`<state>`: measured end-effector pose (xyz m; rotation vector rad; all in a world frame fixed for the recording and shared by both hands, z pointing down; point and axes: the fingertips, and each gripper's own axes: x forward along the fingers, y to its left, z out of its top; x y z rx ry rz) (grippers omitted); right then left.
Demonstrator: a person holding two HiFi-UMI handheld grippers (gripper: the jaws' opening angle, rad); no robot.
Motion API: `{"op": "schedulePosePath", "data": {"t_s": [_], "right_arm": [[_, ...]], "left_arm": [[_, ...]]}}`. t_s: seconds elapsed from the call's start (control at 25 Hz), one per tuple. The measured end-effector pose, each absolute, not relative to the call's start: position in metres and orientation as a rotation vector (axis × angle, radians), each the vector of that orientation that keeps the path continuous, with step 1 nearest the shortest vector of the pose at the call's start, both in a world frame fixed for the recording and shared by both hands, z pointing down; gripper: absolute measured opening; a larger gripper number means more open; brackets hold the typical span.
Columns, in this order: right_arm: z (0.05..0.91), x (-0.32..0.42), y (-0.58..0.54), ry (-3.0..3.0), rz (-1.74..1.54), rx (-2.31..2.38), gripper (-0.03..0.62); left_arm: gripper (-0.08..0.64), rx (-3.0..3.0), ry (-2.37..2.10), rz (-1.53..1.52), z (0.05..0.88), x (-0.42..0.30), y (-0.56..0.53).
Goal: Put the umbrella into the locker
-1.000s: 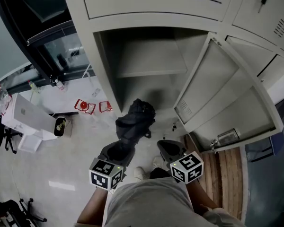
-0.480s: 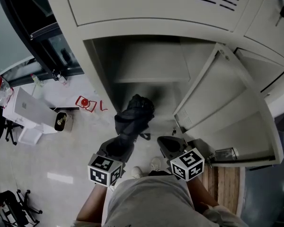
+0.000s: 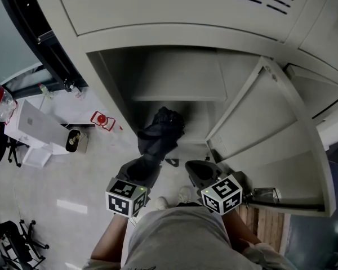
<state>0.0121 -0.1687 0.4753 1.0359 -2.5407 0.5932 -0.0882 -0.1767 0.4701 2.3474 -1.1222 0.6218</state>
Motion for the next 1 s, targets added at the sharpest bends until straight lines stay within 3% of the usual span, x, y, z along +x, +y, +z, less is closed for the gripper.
{"op": "schedulePosePath", "data": {"t_s": [1.0], "right_arm": [[0.483,-0.003,-0.170,-2.564,0.627,0.958,0.029]], "left_arm": [[0.207,2.315,-1.161,0.711,0.481,-0.070,-0.257]]}}
